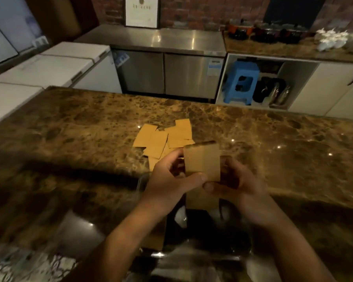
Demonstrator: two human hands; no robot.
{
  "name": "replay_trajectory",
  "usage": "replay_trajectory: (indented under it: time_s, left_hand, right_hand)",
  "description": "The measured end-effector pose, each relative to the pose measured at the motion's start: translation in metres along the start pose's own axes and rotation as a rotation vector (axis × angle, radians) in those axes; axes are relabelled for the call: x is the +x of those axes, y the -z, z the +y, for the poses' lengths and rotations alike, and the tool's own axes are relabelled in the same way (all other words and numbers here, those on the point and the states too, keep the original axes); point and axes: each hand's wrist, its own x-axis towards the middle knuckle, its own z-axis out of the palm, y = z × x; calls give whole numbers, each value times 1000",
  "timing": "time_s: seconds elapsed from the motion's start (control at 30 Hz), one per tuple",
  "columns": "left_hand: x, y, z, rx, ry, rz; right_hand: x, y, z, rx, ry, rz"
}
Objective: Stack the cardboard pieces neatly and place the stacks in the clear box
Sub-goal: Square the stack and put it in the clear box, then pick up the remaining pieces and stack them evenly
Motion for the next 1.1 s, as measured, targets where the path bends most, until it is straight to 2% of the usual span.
replay_trajectory:
  time_s: [0.07, 0.17, 0.23, 0.33, 0.43, 0.6, 0.77, 0.87, 1.0, 1.1]
  left_hand:
    - [-9, 17, -4, -38, 95, 57]
    - [-22, 52, -9, 56, 48, 297]
    - [-30, 70, -17, 128, 65, 414]
    - [-38, 77, -38, 146, 269, 361]
    - [-44, 73, -54, 12, 392, 257]
    - [-44, 71, -57, -156, 326, 122]
    - [-45, 70, -58, -129, 326, 176]
    - [-45, 69, -57, -89, 367, 206]
    - [-29, 65, -62, 36, 441, 291]
    - [-18, 72, -69, 62, 507, 264]
  right_hand:
    - [-1, -4, 7, -1, -95, -36]
    - [-3, -8, 21, -116, -264, -64]
    - [-4, -17, 34, -285, -436, -95]
    - [1, -35, 47, -596, -580, -130]
    - [9, -45, 55, -692, -604, -134]
    - [14, -55, 64, -722, -582, -134]
    - [11, -65, 66, -745, -429, -153]
    - [10, -70, 61, -629, -439, -170]
    - [10, -68, 58, -589, -445, -187]
    - [11, -60, 56, -608, -422, -197]
